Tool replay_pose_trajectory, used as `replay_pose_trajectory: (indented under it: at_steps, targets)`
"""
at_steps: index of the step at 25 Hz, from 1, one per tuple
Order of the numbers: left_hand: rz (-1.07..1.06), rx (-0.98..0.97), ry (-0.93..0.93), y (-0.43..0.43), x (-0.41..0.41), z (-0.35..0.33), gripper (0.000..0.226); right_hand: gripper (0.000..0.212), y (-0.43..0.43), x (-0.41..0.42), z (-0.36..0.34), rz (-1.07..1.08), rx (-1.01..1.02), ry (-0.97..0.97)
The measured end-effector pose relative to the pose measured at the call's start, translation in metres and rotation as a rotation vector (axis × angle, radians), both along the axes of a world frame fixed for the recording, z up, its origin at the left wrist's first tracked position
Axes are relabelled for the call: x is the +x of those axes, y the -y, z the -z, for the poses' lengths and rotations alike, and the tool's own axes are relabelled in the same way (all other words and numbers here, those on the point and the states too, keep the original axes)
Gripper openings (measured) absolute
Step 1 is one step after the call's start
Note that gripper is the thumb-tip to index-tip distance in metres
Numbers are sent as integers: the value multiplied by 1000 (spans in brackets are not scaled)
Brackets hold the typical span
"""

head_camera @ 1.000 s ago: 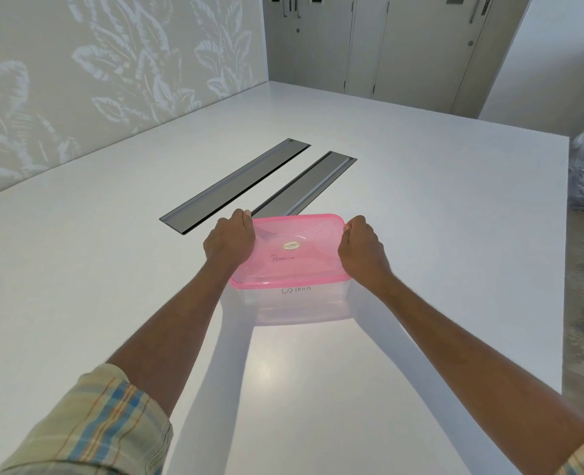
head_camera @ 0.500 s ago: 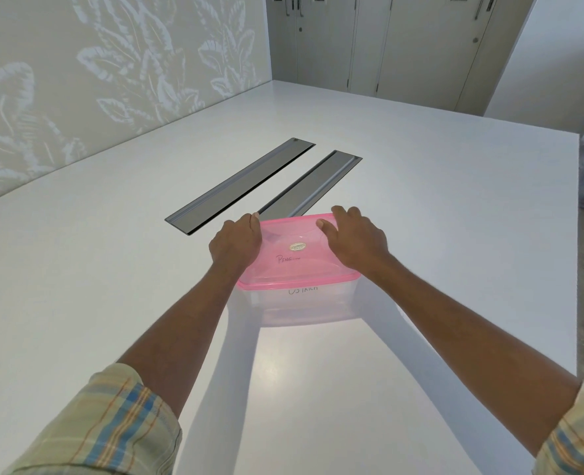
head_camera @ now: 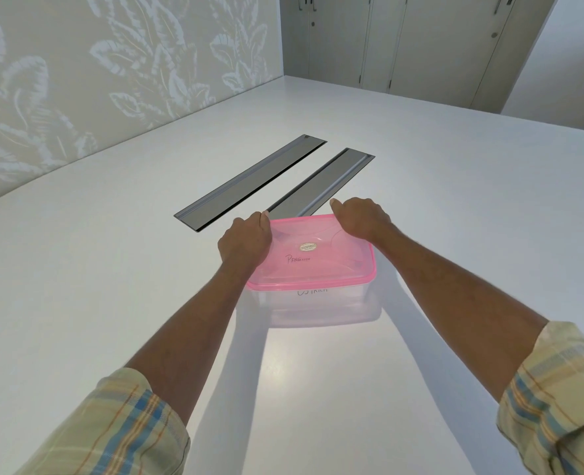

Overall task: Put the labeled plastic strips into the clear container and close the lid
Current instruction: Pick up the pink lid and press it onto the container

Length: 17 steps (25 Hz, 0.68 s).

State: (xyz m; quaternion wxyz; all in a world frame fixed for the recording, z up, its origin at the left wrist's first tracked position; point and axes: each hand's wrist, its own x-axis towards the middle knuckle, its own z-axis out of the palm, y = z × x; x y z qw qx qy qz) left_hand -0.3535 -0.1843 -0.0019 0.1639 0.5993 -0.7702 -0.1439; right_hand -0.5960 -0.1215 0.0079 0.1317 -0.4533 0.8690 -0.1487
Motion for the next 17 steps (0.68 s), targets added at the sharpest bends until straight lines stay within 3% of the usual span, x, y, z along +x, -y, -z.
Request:
replay_pose_trajectory:
  at_steps: [5,12,17]
  targets:
    - [-15,17,-17,0,1,0,58,53,4,-8,-1,-56,-4,77]
    - [-17,8,-9,0,0,0,57,49,6,-10,4,-53,-49,133]
    - [-65,52,-76,0,0,3,61,48,5,-9,1,11,-107,272]
